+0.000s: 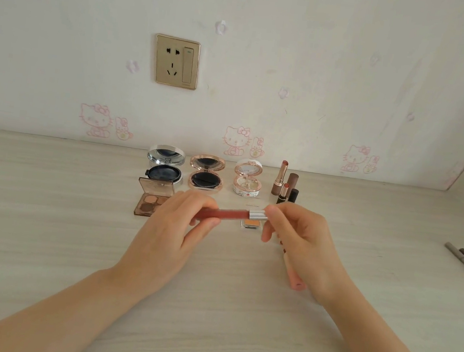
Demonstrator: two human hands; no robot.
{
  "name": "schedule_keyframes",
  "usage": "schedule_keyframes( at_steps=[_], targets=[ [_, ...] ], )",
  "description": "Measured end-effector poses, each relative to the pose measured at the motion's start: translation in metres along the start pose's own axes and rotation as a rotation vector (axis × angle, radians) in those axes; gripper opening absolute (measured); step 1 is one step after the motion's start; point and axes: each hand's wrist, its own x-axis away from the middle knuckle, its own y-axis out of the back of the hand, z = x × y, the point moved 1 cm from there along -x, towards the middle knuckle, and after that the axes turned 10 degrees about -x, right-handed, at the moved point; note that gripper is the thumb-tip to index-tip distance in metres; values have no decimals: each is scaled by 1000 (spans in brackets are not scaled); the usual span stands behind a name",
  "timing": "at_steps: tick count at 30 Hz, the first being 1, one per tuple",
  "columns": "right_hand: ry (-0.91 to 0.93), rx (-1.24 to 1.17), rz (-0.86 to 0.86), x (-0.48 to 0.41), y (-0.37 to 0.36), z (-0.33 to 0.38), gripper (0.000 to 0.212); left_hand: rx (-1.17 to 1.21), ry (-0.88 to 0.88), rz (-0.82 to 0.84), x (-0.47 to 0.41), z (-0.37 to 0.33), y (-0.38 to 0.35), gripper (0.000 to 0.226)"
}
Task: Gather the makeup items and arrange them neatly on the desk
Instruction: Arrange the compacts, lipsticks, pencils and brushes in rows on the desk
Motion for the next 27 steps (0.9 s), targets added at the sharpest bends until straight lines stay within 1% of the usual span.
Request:
schedule_keyframes(
  at_steps=[2, 3, 5, 7, 10, 12, 15, 19, 21, 23, 26, 27],
  targets=[
    [29, -23, 22, 1, 0, 3, 14, -13, -3, 4, 0, 1, 0, 16],
    [40, -24, 42, 2, 0, 6, 11, -20, -5, 3, 0, 1, 1, 17],
    [55, -42, 89, 2, 0, 4, 13, -18, -2, 7, 0, 0, 1, 18],
    [34, -74, 94, 1, -1, 0, 19, -11, 2, 6, 0, 0, 0, 18],
    [14, -12, 33, 1, -1, -2, 17, -39, -4, -20, 0, -1, 1, 18],
    [22, 31, 7, 1, -3, 2, 26, -59, -6, -42, -1, -1, 1, 17],
    [57, -3, 15, 2, -3, 5, 15, -96, 0, -48, -1, 0, 1, 21],
    [95, -9, 54, 1, -1, 2, 15, -131, -26, -46, -1, 1, 0, 25],
    [62, -53, 51, 0, -2, 2, 10, -131, -44, -46, -1, -1, 1, 24],
    [34, -70, 12, 0, -3, 1, 12, -131, -49, -43, -1, -2, 1, 24],
    [32, 2, -20, -1, -3, 1, 21, -130, -37, -30, -1, -1, 1, 25],
    [40, 16, -16, -1, -3, 1, 21, -132, -35, -26, -1, -1, 1, 25]
  ],
)
